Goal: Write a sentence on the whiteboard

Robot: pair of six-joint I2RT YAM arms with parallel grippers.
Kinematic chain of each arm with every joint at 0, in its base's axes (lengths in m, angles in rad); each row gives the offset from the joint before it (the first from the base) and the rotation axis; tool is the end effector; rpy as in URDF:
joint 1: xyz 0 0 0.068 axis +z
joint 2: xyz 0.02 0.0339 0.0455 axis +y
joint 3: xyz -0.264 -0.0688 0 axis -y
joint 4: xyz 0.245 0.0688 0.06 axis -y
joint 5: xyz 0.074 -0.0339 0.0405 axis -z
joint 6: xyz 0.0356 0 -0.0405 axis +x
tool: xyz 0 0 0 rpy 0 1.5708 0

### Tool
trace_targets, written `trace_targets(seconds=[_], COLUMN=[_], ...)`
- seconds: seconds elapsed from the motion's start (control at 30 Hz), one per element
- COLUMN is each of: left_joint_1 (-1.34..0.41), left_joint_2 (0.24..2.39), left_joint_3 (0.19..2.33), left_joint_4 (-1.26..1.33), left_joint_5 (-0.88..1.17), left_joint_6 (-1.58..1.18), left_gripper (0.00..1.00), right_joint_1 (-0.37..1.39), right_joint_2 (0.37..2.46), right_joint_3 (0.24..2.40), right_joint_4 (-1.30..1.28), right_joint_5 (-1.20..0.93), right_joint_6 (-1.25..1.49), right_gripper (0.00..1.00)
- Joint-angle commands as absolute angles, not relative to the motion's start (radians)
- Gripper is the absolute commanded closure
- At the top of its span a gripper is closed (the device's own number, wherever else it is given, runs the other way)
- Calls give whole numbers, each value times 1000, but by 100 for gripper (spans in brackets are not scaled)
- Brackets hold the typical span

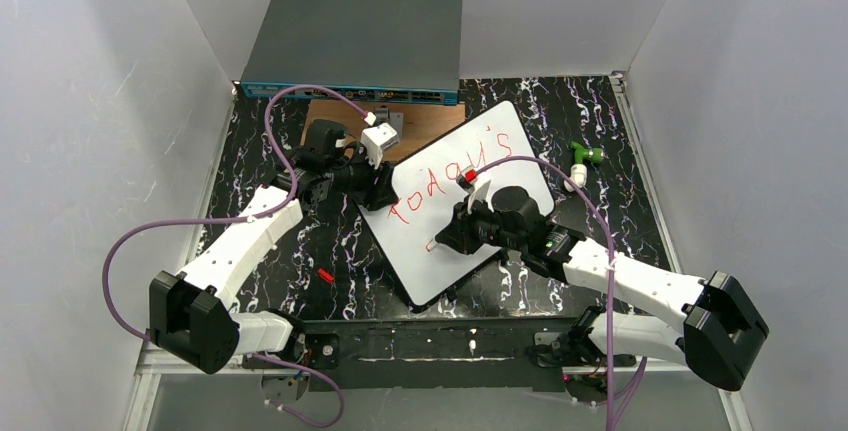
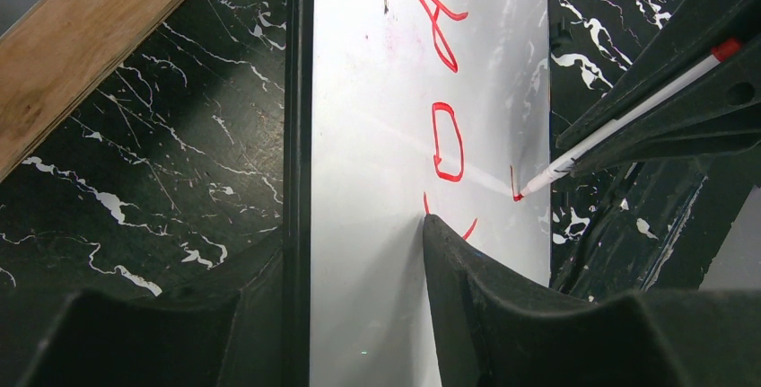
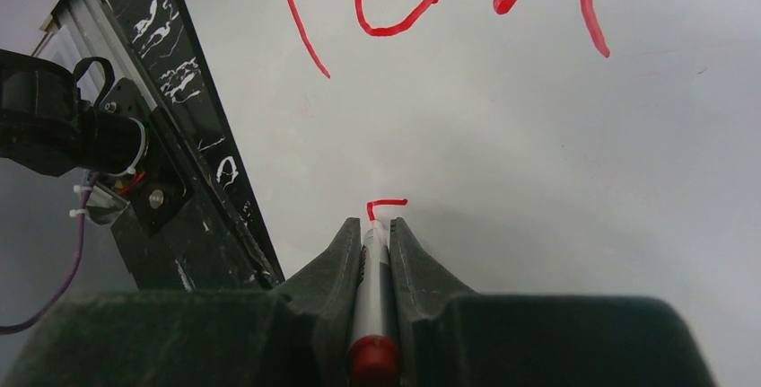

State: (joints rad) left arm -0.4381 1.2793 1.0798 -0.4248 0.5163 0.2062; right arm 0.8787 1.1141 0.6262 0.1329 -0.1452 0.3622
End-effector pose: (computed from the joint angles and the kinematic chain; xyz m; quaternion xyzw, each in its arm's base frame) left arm 0.2473 -0.1353 0.3153 0.3828 0.7795 -0.2767 0.4114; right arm 0.1559 0.1962 0.2506 -0.2491 0.7810 0.3796 0.4288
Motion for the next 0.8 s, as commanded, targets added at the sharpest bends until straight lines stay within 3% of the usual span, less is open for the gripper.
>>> trace_targets(seconds=[0.0,0.77], left_joint_1=[-474,-475], left_joint_2=[1243,1241], left_joint_3=[1072,1070], left_joint_4=[-479,-477], left_joint_5=[564,567], left_joint_6=[293,292], left_gripper=[100,100], right_joint_1=[877,848], right_joint_2=[1119,1115], right_joint_3=[623,715], right_joint_4=[76,49], right_joint_5=[-65,36], right_joint_6=[308,246], right_gripper=[99,99])
